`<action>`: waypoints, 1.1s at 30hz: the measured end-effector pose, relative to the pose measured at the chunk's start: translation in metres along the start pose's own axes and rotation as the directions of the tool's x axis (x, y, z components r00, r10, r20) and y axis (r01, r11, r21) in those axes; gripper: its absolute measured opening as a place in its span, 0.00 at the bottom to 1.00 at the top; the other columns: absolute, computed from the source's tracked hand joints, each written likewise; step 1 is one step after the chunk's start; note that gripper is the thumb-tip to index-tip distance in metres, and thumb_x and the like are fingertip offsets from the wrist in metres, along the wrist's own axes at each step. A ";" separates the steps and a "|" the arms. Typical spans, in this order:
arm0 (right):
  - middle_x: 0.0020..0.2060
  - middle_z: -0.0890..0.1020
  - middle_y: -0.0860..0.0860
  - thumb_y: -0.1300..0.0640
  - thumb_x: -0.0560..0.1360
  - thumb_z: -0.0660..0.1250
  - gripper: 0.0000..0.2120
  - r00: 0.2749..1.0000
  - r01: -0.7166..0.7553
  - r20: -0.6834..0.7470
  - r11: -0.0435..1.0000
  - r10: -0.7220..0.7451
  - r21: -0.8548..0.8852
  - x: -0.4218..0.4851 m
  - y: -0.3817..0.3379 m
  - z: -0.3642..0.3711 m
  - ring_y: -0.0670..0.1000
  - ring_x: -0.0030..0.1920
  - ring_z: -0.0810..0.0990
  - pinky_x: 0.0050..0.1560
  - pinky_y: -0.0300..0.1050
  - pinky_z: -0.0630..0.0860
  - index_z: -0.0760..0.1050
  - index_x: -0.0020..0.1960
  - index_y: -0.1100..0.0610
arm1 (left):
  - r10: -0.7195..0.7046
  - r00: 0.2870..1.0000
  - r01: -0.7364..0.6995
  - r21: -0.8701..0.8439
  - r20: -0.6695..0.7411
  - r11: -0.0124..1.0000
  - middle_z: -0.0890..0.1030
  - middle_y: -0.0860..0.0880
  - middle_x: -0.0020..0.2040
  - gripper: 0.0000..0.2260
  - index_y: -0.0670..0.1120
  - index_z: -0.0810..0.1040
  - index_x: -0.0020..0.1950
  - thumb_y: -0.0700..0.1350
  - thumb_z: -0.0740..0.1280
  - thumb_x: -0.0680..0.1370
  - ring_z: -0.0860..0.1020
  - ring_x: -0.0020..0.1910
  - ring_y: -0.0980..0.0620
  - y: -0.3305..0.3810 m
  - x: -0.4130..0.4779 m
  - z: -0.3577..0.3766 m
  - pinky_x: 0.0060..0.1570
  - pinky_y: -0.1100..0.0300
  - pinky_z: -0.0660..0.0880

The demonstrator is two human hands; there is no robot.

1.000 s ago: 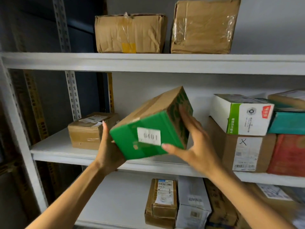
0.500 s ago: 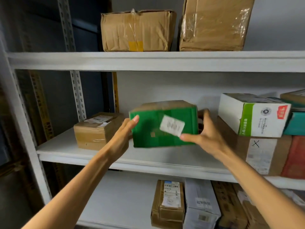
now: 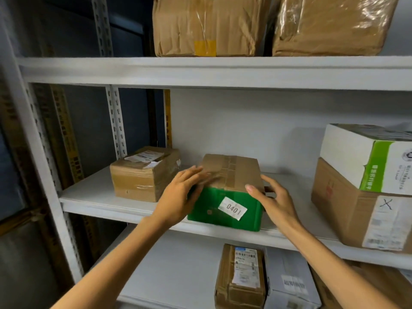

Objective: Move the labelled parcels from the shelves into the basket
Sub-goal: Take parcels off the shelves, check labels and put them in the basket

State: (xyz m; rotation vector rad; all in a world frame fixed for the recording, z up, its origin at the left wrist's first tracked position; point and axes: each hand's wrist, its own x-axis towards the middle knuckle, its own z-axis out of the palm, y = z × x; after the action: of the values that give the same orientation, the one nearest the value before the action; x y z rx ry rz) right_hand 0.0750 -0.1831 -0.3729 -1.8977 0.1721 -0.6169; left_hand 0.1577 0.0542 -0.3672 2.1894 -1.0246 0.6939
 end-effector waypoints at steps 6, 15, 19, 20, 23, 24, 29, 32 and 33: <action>0.65 0.76 0.51 0.45 0.71 0.73 0.36 0.998 0.020 0.052 0.999 -0.018 -0.039 0.022 -0.016 0.061 0.42 0.51 0.72 0.36 0.24 0.65 0.65 0.74 0.53 | -0.048 0.996 0.027 0.269 0.072 0.963 0.70 0.51 0.70 0.25 0.51 0.68 0.71 0.43 0.69 0.76 0.71 0.68 0.50 -0.019 -0.006 -0.017 0.61 0.59 0.73; 0.65 0.77 0.51 0.45 0.69 0.74 0.37 0.995 -0.034 0.091 0.998 0.030 0.043 0.026 -0.017 0.074 0.46 0.57 0.76 0.52 0.37 0.69 0.66 0.74 0.52 | -0.102 0.995 0.097 0.256 0.008 0.962 0.74 0.52 0.66 0.25 0.50 0.72 0.68 0.43 0.72 0.71 0.74 0.64 0.50 -0.028 -0.012 -0.026 0.60 0.59 0.73; 0.64 0.76 0.49 0.45 0.71 0.73 0.37 0.995 -0.054 0.091 0.998 0.050 0.040 0.022 -0.019 0.077 0.45 0.54 0.74 0.45 0.33 0.71 0.63 0.76 0.51 | -0.143 0.989 0.129 0.239 0.039 0.962 0.74 0.51 0.66 0.25 0.50 0.70 0.68 0.44 0.72 0.72 0.73 0.65 0.49 -0.023 -0.011 -0.028 0.60 0.58 0.74; 0.64 0.76 0.49 0.45 0.71 0.73 0.37 0.993 -0.071 0.099 0.996 0.065 0.055 0.021 -0.020 0.078 0.46 0.54 0.75 0.45 0.34 0.73 0.63 0.76 0.50 | -0.156 0.987 0.141 0.236 0.046 0.962 0.74 0.51 0.66 0.25 0.50 0.70 0.69 0.44 0.72 0.73 0.73 0.65 0.49 -0.021 -0.012 -0.028 0.60 0.58 0.74; 0.66 0.76 0.53 0.45 0.71 0.73 0.39 0.979 -0.164 0.137 0.984 0.154 0.066 0.019 -0.029 0.078 0.51 0.53 0.79 0.45 0.46 0.79 0.59 0.77 0.47 | -0.201 0.978 0.185 0.233 0.047 0.955 0.73 0.50 0.65 0.25 0.49 0.70 0.68 0.44 0.72 0.73 0.71 0.66 0.50 -0.017 -0.013 -0.025 0.61 0.59 0.73; 0.65 0.76 0.53 0.45 0.72 0.72 0.38 0.976 -0.162 0.151 0.986 0.157 0.023 0.015 -0.032 0.077 0.51 0.52 0.79 0.44 0.46 0.79 0.58 0.77 0.47 | -0.218 0.975 0.201 0.234 0.048 0.951 0.72 0.50 0.65 0.25 0.49 0.69 0.68 0.44 0.72 0.73 0.71 0.66 0.49 -0.014 -0.013 -0.024 0.62 0.59 0.73; 0.67 0.75 0.52 0.48 0.73 0.72 0.32 0.947 0.070 0.314 0.910 0.068 -0.408 -0.015 -0.044 0.048 0.51 0.62 0.75 0.55 0.40 0.74 0.64 0.74 0.50 | -0.041 0.999 0.037 0.233 0.013 0.972 0.71 0.47 0.63 0.19 0.46 0.72 0.65 0.42 0.69 0.75 0.73 0.59 0.48 0.032 -0.017 -0.011 0.50 0.63 0.76; 0.69 0.72 0.53 0.46 0.72 0.73 0.34 0.936 0.112 0.326 0.769 0.130 -0.629 -0.025 -0.044 0.011 0.54 0.68 0.72 0.66 0.50 0.71 0.65 0.74 0.52 | 0.092 0.987 -0.121 0.245 0.129 0.962 0.73 0.48 0.61 0.18 0.47 0.72 0.66 0.45 0.66 0.76 0.74 0.57 0.47 0.072 0.000 0.004 0.48 0.58 0.74; 0.70 0.72 0.54 0.46 0.72 0.72 0.34 0.936 0.107 0.313 0.720 0.159 -0.685 -0.027 -0.044 -0.004 0.54 0.68 0.72 0.66 0.51 0.71 0.65 0.74 0.52 | 0.102 0.981 -0.140 0.239 0.167 0.961 0.74 0.48 0.61 0.18 0.47 0.72 0.66 0.44 0.65 0.76 0.75 0.58 0.46 0.083 0.007 0.010 0.49 0.56 0.74</action>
State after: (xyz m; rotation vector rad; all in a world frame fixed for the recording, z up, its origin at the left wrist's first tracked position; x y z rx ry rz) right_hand 0.0431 -0.1574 -0.3412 -2.7063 0.2184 -0.1657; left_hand 0.0970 0.0011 -0.3437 2.4435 -1.2153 0.7547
